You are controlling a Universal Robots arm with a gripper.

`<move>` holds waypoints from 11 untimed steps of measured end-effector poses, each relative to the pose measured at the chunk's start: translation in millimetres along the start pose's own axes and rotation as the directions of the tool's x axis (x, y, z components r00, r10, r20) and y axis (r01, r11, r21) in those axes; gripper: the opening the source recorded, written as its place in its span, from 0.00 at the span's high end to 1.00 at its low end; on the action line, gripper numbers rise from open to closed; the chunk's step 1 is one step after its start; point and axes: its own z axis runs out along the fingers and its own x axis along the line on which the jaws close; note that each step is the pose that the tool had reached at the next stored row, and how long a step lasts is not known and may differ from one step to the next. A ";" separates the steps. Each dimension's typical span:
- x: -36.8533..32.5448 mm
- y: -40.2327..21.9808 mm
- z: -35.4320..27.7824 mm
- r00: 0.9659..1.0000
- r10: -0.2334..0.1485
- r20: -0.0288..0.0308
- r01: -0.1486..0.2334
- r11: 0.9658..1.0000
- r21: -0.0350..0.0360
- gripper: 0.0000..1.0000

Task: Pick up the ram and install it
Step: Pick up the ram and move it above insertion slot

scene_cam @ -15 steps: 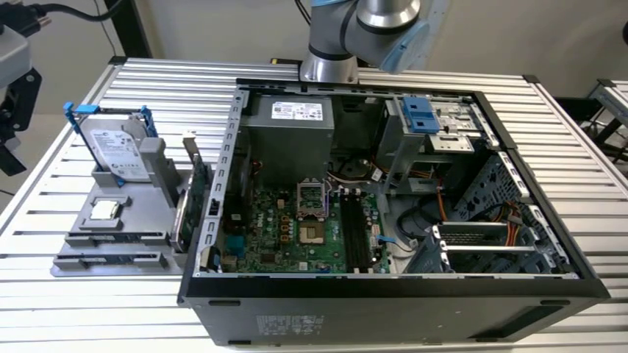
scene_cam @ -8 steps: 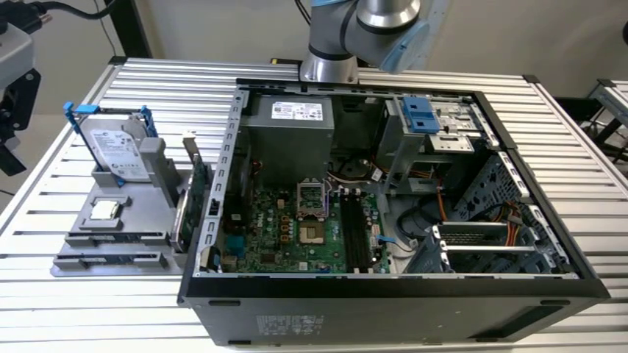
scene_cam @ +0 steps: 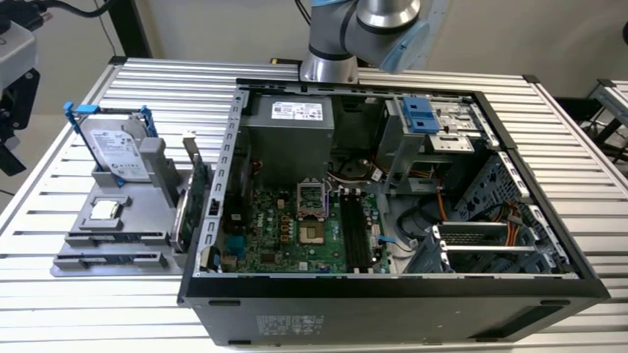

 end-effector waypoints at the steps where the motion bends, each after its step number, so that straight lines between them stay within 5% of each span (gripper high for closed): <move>1: 0.0 0.0 0.0 1.000 -0.004 0.000 0.004 1.000 0.000 1.00; 11: 0.0 0.0 0.0 0.999 -0.053 -0.002 0.053 0.999 -0.001 1.00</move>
